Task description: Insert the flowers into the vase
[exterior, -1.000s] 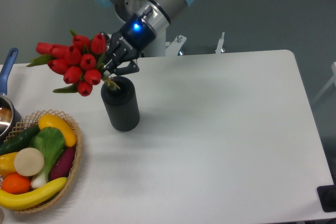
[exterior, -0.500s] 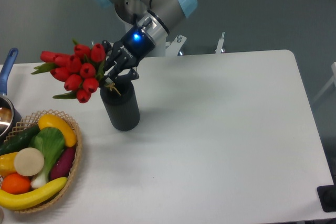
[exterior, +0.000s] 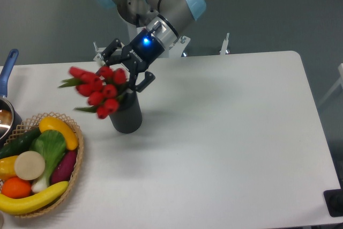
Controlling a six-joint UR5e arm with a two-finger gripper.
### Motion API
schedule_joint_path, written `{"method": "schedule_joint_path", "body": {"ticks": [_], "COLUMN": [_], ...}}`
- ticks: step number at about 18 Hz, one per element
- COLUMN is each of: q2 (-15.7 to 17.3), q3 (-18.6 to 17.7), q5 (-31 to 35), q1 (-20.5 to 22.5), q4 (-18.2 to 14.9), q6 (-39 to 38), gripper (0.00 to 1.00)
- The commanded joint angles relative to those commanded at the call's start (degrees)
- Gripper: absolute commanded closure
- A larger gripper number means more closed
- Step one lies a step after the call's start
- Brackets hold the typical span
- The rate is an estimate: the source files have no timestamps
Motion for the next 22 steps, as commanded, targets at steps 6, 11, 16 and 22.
{"method": "schedule_joint_path", "body": {"ticks": [6,11,16,22], "q2": [4.12,7.30,6.42,-3.76], "q3": [-0.18,-1.06,2.71,14.92], "q5": [0.00,0.09,0.18,12.45], "q1": [4.65,11.24,17.92,15.75], "q4": [0.09,0.00,-0.09,0.00], "q6": [0.00,0.00,-0.09,-0.61], "gripper": [0.00,0.00,0.00,0.00]}}
